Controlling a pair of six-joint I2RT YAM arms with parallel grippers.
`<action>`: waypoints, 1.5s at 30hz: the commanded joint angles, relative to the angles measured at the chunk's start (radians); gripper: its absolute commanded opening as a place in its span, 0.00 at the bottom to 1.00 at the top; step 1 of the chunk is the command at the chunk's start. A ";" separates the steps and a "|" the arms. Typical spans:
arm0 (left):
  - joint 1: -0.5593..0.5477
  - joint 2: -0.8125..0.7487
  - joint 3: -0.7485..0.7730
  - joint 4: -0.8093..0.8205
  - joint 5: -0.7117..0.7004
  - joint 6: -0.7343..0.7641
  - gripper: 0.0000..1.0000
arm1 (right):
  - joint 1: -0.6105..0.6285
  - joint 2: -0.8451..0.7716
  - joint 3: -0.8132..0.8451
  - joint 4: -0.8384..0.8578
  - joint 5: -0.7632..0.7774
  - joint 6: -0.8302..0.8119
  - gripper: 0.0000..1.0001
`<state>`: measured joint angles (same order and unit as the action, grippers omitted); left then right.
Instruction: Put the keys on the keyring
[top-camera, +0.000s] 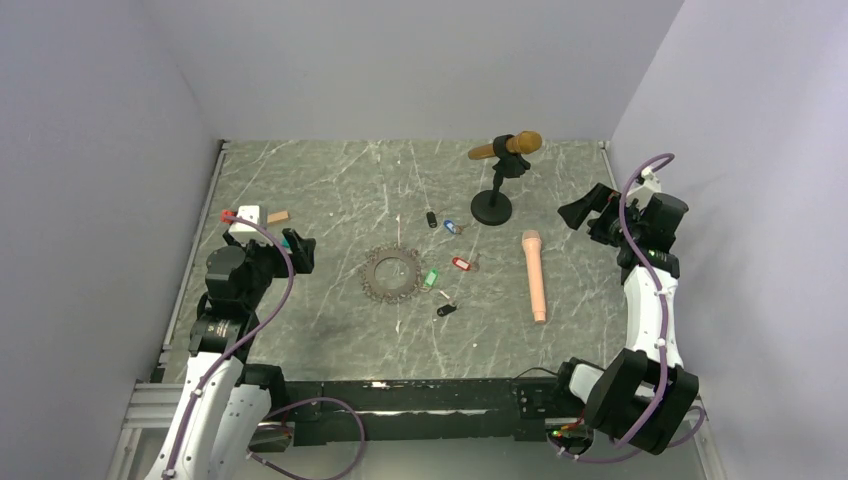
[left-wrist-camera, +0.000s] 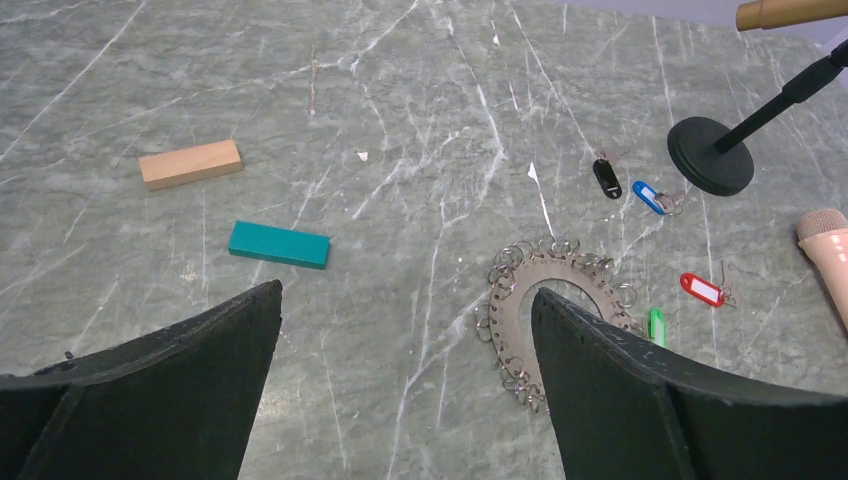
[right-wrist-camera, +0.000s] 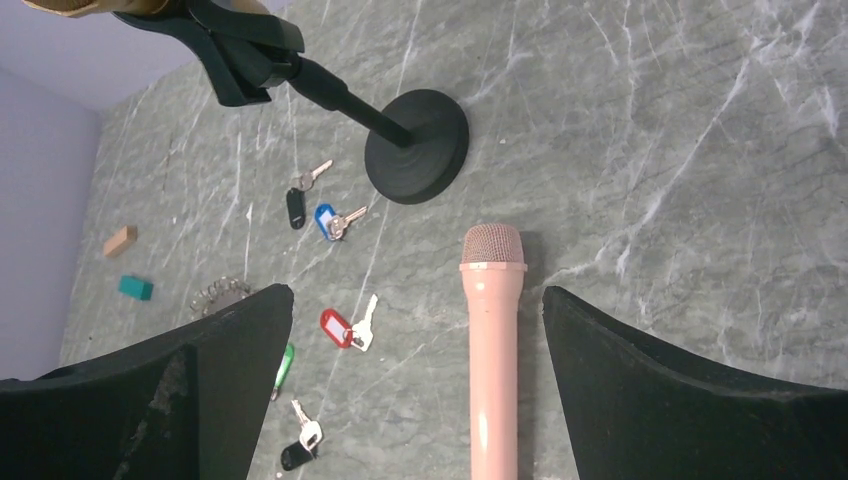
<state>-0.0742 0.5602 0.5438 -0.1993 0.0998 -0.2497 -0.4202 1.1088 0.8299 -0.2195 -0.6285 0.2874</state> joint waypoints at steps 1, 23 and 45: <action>0.004 -0.004 0.030 0.040 0.000 -0.008 0.98 | -0.001 -0.012 0.047 0.039 0.009 0.033 1.00; 0.003 0.010 0.038 0.067 0.126 -0.030 0.98 | 0.021 -0.030 -0.080 0.047 -0.583 -0.415 1.00; 0.005 0.021 0.032 0.073 0.165 -0.014 0.98 | 0.640 0.150 -0.018 -0.407 -0.349 -1.120 1.00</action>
<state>-0.0738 0.5888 0.5446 -0.1642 0.2474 -0.2600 0.0994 1.2087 0.7532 -0.5995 -1.1046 -0.7685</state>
